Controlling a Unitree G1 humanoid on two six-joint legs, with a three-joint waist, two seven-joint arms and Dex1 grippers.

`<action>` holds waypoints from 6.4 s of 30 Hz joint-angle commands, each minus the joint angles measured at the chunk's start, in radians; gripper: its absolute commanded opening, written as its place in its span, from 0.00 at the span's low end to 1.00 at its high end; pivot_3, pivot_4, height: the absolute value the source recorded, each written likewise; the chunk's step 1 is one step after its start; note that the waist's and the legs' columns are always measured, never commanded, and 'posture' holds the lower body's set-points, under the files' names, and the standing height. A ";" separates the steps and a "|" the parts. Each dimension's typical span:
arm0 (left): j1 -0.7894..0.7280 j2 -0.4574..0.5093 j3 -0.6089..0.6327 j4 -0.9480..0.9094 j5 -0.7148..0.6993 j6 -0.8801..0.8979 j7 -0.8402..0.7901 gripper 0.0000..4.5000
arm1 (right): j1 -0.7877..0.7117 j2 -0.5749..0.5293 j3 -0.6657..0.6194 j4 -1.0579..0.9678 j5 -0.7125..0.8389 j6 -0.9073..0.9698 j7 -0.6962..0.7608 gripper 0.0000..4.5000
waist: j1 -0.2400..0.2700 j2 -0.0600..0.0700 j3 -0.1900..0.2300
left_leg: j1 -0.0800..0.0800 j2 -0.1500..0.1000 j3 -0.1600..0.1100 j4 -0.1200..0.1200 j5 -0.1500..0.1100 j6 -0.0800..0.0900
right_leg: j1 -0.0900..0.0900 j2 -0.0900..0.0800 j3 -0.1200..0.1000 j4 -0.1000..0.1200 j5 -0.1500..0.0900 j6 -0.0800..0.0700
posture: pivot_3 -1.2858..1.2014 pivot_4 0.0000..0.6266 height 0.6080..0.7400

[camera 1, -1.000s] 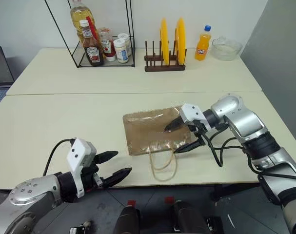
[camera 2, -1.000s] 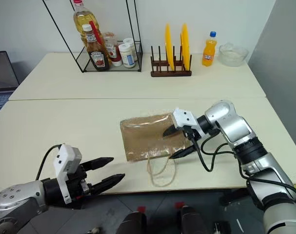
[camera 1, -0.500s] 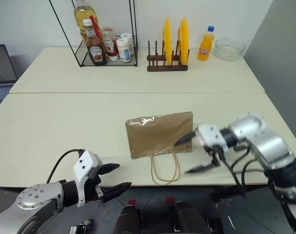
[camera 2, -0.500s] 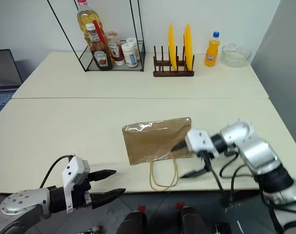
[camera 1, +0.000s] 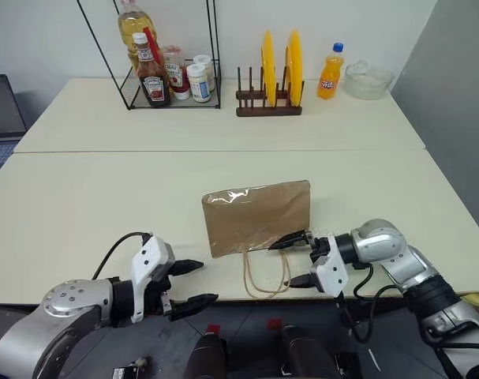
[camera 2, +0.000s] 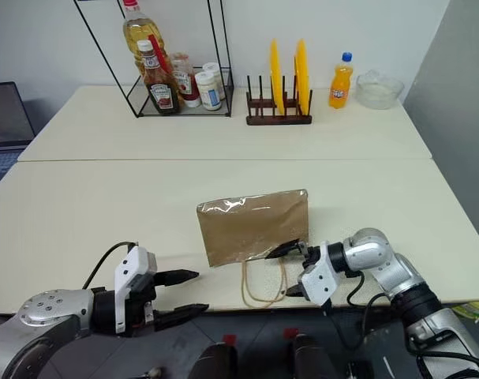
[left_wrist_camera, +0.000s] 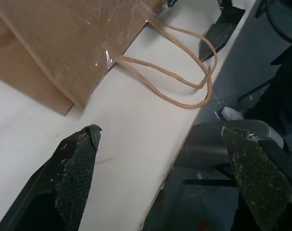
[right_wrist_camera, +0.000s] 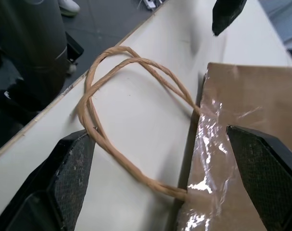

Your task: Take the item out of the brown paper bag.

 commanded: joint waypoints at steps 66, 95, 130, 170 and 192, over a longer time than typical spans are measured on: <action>-0.239 -0.059 -0.225 0.174 0.056 -0.019 -0.069 0.96 | 0.037 0.081 -0.084 -0.294 0.319 0.734 0.065 0.62 | 0.002 0.000 0.000 | -0.001 0.000 -0.003 0.000 0.000 0.000 | 0.000 0.000 -0.002 0.001 -0.001 -0.001 | 0.52 0.24 1.00; -0.238 -0.049 -0.223 0.187 0.060 -0.037 -0.075 0.96 | 0.051 0.064 -0.077 -0.289 0.336 0.717 0.110 0.72 | 0.002 0.000 0.000 | -0.001 0.000 -0.003 0.000 0.000 0.000 | 0.000 0.000 -0.002 0.001 -0.001 -0.001 | 0.52 0.24 1.00; -0.208 0.029 0.187 0.171 -0.036 -0.006 0.027 0.96 | 0.239 -0.130 -0.391 -0.531 0.454 1.054 -0.124 0.72 | 0.003 0.000 0.000 | -0.002 0.000 -0.003 0.000 0.000 0.000 | -0.001 0.000 -0.001 0.001 -0.003 0.003 | 0.52 0.24 1.00; -0.132 0.004 0.007 0.009 -0.131 0.107 0.035 1.00 | 0.137 -0.056 -0.013 -0.047 0.042 -0.024 -0.158 0.40 | 0.003 0.000 0.000 | 0.000 0.000 -0.002 0.000 0.000 0.000 | 0.000 0.000 0.000 0.002 -0.001 -0.002 | 0.52 0.24 1.00; -0.122 -0.031 -0.120 0.026 -0.041 0.026 0.038 1.00 | 0.069 0.039 -0.066 -0.163 0.305 0.378 -0.109 0.00 | 0.004 0.000 0.000 | 0.000 0.000 -0.002 0.000 0.000 0.000 | 0.001 0.000 -0.001 0.002 -0.001 -0.002 | 0.52 0.24 1.00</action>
